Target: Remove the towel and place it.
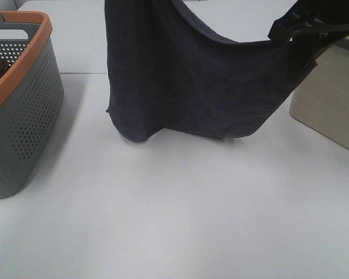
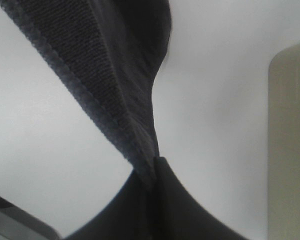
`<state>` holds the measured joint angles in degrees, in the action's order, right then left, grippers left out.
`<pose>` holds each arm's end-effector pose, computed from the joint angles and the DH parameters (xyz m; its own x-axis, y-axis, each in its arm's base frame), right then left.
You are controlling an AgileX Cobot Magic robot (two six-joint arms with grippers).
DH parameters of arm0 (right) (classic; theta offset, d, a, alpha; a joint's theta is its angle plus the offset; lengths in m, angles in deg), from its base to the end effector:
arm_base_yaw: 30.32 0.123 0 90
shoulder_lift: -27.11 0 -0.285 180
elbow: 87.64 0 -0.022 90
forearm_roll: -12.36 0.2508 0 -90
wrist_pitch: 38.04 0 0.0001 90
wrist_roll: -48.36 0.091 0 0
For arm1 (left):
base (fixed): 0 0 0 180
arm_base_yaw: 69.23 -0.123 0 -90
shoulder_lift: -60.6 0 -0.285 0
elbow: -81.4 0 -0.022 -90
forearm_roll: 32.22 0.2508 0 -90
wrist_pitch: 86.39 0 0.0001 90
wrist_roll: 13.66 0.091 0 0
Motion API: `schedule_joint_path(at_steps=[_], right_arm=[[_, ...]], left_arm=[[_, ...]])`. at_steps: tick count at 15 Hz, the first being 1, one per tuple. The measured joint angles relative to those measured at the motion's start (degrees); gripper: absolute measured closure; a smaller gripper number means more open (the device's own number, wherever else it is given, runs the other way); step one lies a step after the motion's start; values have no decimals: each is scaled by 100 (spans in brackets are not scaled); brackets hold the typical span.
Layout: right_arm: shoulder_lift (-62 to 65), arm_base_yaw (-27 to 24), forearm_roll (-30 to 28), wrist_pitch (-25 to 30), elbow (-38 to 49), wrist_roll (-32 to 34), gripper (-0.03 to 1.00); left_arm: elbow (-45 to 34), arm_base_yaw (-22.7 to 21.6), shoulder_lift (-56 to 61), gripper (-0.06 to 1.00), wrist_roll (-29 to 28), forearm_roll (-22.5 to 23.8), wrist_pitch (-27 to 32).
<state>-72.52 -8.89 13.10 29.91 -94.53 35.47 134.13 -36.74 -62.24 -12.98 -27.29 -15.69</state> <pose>0.3061 0.1213 0.3281 -0.7767 -0.5394 -0.3252 -0.5519 0.8316 -0.0612 0.3753 -0.2302 0.3982 -0.6327 0.4506 -0.6297 0.5180 0.8508 0.0883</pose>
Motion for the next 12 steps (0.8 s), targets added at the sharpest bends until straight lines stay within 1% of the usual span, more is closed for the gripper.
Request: schedule_joint_path(at_steps=[1,2,5,6,8,9,10,12], right_arm=[[-109,0,-327,-401,-6,-63,97],[-195,0,-464,-768,-6,-80,97],[-504,0,-733,-1908,-264,-40,97],[-625,0,-796,-2177,-447,-11,97],[-968,0,-922,-2538,-825,0,97],[-1157,0,-1014,-2670,-1060,0,97],[-1266,0,-1060,-2739,-1186,0,97],[-1650,0,-1404,-3014,-1696,57,97]], left_arm=[[-252,-189,-115,94,-6,40,0],[-286,-332,-229,94,-6,109,-11],[-304,-550,-361,94,-6,241,-418],[-304,-584,-361,94,-6,258,-636],[-304,-653,-361,94,-6,275,-1324],[-304,-688,-367,94,-6,372,-1679],[-304,-716,-372,94,-6,430,-1896],[-304,-739,-498,94,-6,796,-2790]])
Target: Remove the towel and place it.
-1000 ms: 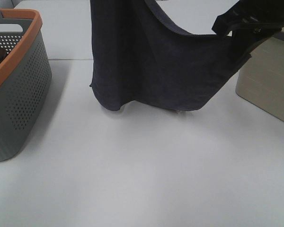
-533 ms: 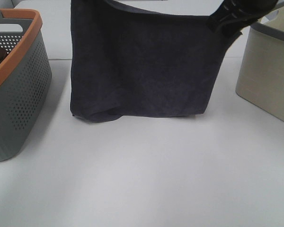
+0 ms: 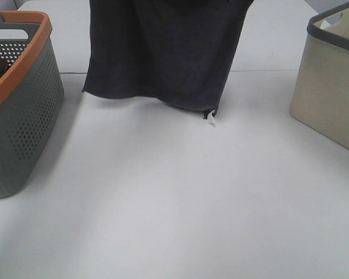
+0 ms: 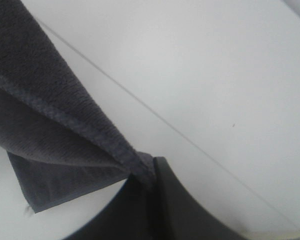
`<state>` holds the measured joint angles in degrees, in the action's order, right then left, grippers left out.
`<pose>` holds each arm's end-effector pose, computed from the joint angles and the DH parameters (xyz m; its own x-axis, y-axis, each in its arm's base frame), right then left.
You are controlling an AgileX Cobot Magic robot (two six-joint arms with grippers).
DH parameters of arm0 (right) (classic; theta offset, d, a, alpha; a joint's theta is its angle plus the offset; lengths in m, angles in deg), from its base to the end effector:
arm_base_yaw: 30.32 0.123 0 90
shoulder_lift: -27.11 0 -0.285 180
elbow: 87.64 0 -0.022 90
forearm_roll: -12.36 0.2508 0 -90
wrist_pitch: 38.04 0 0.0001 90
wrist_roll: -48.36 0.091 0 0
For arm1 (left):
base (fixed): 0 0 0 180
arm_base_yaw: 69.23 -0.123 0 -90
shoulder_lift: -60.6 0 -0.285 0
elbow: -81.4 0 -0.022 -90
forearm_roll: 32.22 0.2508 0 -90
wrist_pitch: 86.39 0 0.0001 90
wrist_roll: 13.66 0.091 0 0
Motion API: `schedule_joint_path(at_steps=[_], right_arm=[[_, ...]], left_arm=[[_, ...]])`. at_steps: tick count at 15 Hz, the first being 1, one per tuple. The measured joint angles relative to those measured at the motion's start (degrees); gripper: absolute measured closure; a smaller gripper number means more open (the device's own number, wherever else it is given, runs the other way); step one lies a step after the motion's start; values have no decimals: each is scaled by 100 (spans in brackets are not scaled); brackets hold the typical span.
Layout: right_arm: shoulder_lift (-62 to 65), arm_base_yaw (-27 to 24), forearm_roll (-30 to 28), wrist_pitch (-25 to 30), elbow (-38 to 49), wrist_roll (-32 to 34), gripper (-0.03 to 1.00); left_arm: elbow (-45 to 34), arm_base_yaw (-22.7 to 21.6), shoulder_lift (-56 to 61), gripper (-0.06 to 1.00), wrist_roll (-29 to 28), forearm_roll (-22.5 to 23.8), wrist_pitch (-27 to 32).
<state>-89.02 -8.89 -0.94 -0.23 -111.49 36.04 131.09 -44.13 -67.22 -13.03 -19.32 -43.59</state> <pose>0.4204 0.1512 0.3337 -0.4423 -0.5874 -0.6777 -0.4693 0.7955 -0.3833 0.4526 -0.1968 0.3759 -0.3953 0.3779 -0.8372 0.3763 0.8981 0.2277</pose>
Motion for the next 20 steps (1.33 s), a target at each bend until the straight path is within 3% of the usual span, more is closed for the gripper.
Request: schedule_joint_path(at_steps=[2,6,9,16,20], right_arm=[[-367,-34,-344,-401,-596,63,97],[-665,-516,-418,-1129,-934,74,97],[-733,-739,-390,-1444,-940,74,97],[-1129,-791,-195,-2968,-945,86,97],[-1272,-882,52,-3398,-945,92,97]], left_arm=[[0,0,-286,94,0,550,-1112],[-6,0,-533,94,0,1071,-1896],[-6,0,-728,94,0,1106,-2384],[-6,-321,-1272,94,-281,1215,-3799],[-6,-350,-1404,94,-321,1215,-4337]])
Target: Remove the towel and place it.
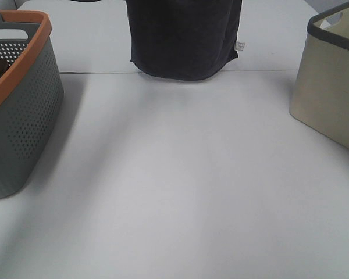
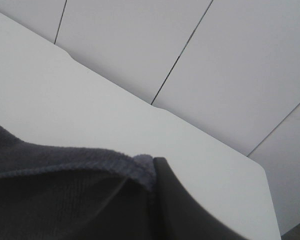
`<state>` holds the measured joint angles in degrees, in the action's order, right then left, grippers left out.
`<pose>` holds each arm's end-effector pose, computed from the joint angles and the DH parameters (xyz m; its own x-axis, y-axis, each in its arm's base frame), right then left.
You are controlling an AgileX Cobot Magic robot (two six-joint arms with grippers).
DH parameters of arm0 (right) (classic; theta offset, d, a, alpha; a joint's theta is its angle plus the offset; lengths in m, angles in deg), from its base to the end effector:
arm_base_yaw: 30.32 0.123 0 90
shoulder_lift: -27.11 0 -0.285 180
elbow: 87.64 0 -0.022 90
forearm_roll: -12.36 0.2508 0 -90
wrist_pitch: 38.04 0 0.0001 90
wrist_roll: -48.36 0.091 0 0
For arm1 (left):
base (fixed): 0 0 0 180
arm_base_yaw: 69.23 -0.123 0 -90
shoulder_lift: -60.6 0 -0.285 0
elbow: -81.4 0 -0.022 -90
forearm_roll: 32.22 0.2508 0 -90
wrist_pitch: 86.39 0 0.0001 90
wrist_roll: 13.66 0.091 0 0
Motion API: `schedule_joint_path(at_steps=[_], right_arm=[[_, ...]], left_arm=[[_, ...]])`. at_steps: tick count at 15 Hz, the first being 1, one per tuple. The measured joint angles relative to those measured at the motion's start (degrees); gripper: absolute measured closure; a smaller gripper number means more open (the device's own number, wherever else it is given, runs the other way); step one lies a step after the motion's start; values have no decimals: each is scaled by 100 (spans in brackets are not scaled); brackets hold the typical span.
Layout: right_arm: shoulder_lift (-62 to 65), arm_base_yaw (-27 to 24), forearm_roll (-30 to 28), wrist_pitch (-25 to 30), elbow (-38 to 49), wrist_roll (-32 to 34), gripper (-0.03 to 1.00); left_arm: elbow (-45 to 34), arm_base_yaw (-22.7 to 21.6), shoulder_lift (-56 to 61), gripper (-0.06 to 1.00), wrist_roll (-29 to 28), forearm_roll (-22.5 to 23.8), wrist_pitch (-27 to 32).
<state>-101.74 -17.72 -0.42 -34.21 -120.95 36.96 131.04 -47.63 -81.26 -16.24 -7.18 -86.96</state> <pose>0.5081 0.1122 0.3279 -0.0601 -0.4327 -0.8996 -0.2504 0.8789 -0.4060 0.5267 -0.2089 0.3085 0.1166 0.3647 -0.9238 0.3544 0.8536 0.3817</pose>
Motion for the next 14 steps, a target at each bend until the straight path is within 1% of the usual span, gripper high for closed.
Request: schedule_joint_path(at_steps=[2,3,4,5,6,8,9,10,11,13,14], right_arm=[[-120,0,29,-132,0,0,97],[-241,0,166,-11,0,29,97],[-264,0,235,252,0,46,97],[-269,0,304,596,0,46,97],[-269,0,344,1008,0,52,97],[-269,0,556,1994,0,46,97],[-269,0,630,2263,0,40,97],[-264,0,745,2790,0,-17,97],[-252,0,842,3335,0,-138,97],[-241,0,1220,4532,0,-458,97],[-241,0,1432,5042,0,-613,97]], left_arm=[[0,0,-63,94,132,11,-92],[0,0,-63,94,195,29,-34],[0,0,-63,94,258,40,132],[0,6,-63,94,258,40,424],[0,34,-63,94,258,40,802],[0,115,-63,94,258,-40,1908],[0,138,-63,94,258,-97,2154],[0,201,-63,94,344,-315,2710],[0,252,-63,94,521,-659,3317],[0,298,-63,94,991,-1495,4429],[0,298,-63,94,1192,-1908,4905]])
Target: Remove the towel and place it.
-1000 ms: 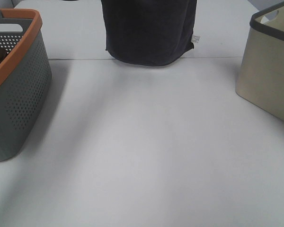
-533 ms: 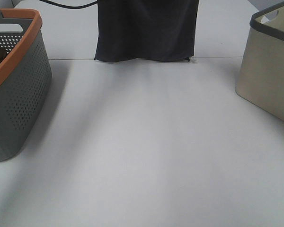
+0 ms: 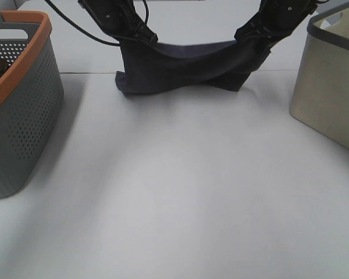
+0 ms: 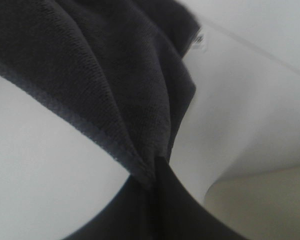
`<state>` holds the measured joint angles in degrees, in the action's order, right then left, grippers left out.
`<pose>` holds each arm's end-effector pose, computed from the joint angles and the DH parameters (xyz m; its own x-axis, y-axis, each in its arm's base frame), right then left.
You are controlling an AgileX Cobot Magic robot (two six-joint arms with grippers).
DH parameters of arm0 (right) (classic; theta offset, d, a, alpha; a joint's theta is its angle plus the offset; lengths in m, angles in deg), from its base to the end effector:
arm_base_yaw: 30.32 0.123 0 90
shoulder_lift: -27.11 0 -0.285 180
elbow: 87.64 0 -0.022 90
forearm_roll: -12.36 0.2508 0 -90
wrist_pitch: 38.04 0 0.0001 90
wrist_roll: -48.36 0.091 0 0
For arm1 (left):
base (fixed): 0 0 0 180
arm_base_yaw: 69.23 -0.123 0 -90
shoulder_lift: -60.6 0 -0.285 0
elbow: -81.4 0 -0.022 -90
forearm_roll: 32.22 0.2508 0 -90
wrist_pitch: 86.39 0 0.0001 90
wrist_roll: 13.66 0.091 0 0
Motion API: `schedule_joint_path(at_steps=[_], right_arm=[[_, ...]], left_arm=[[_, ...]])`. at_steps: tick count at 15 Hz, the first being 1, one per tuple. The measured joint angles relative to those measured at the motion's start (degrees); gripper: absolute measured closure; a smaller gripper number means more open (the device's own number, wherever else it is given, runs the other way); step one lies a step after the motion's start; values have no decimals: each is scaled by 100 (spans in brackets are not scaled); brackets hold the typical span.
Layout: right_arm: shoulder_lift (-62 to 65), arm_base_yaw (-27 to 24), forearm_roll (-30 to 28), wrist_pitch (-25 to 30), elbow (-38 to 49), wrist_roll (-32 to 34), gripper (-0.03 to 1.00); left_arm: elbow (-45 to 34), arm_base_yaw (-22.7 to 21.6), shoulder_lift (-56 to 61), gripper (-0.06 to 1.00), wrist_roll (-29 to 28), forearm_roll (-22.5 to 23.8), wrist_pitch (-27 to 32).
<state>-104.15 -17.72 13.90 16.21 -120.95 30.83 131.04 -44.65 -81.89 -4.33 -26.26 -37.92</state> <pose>0.4697 0.1070 0.2438 -0.7618 -0.4635 -0.4525 -0.4655 0.8775 -0.1150 0.4890 -0.2159 0.2353 -0.6043 0.5284 -0.5964 0.5233 0.8276 0.2031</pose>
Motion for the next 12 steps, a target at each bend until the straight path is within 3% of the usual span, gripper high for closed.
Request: schedule_joint_path(at_steps=[3,5,12], right_arm=[[0,0,304,1295,0,-258,97],[-74,0,344,1513,-11,-281,97],[-115,0,573,1524,1117,-120,97]], left_arm=[[0,0,0,94,481,-596,1341],[0,0,-23,94,768,-934,1931],[-785,6,-138,94,1020,-1352,2097]])
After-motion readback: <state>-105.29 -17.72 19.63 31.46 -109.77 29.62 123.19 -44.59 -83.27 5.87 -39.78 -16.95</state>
